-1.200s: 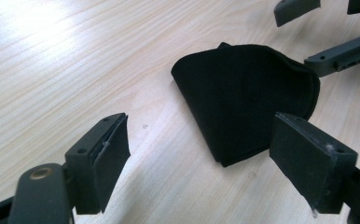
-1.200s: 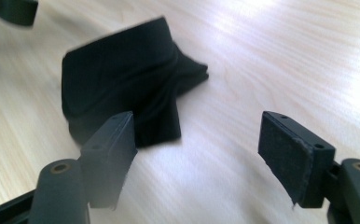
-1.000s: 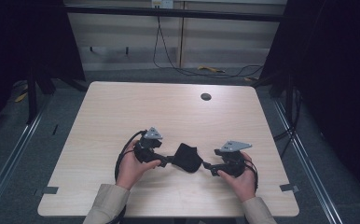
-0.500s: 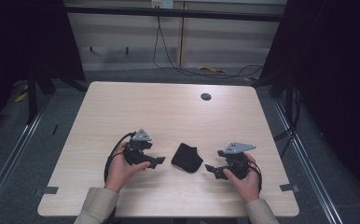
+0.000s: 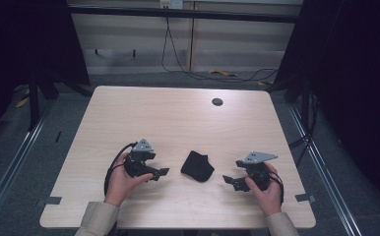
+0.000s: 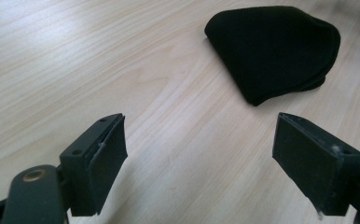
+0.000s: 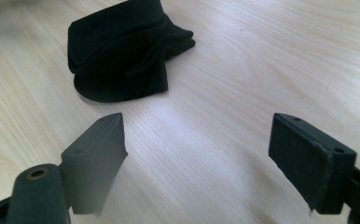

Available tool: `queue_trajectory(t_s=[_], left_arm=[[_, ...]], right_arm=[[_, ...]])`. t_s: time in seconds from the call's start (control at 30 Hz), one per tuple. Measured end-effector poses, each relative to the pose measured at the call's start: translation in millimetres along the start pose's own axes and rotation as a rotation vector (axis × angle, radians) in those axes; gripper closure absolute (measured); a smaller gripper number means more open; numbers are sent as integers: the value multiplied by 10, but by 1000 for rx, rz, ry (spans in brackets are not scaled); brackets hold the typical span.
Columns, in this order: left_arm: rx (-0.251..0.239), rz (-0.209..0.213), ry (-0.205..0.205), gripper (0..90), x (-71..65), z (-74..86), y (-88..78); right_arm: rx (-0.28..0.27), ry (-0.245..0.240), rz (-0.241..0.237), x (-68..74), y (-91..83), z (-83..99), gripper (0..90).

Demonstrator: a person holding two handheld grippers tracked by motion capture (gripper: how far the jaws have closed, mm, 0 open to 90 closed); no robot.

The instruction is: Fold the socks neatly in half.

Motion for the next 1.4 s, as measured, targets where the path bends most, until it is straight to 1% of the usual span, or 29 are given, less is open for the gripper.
queue_trajectory(t_s=[0.1,0.13,0.3,0.43,0.5,0.57,0.63,0.7,0.77,0.9,0.97,1.03,1.1,1.27,1.33,1.4], left_arm=[[-5,4,-1,171,16,34,-25],[-4,-3,-3,170,33,52,-37],[-6,-5,-13,170,81,111,-69],[-7,-10,-12,170,114,165,-114],[-11,-18,-13,170,132,183,-141],[-15,-15,-6,169,146,207,-168],[-17,-24,-10,168,177,235,-192],[-15,-25,-13,168,196,263,-210],[-14,-27,-15,168,202,285,-218],[-13,-31,-2,168,209,322,-249],[-10,-32,-6,168,216,346,-263],[-10,-34,4,168,226,371,-281],[-9,-41,5,168,239,392,-309],[-14,-39,2,168,255,433,-348],[-11,-43,-1,168,267,457,-359],[-5,-46,5,168,280,484,-372]], right_arm=[[8,2,3,-18,-13,26,181],[11,-2,3,-22,-15,35,181],[18,-5,5,-31,-20,66,181],[22,-7,6,-39,-29,95,181],[26,0,8,-50,-46,114,181],[27,2,7,-70,-66,133,181],[25,7,6,-92,-87,153,181],[24,10,8,-117,-99,174,182],[27,18,10,-132,-105,194,185],[27,17,17,-157,-127,221,185],[25,23,15,-172,-144,238,185],[23,31,16,-189,-158,262,185],[27,35,20,-205,-169,287,185],[29,47,21,-247,-190,335,185],[28,52,24,-265,-204,355,185],[26,53,27,-283,-214,374,185]])
Point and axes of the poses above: each handheld gripper's, and its own axes: y roughly forward along the jaws, z roughly out of its underside, x roughly to its left, the point moved 8 cm from there along y, roughly forward along the jaws, and after that the axes turned 10 degrees about x, right-handed, at the moved point
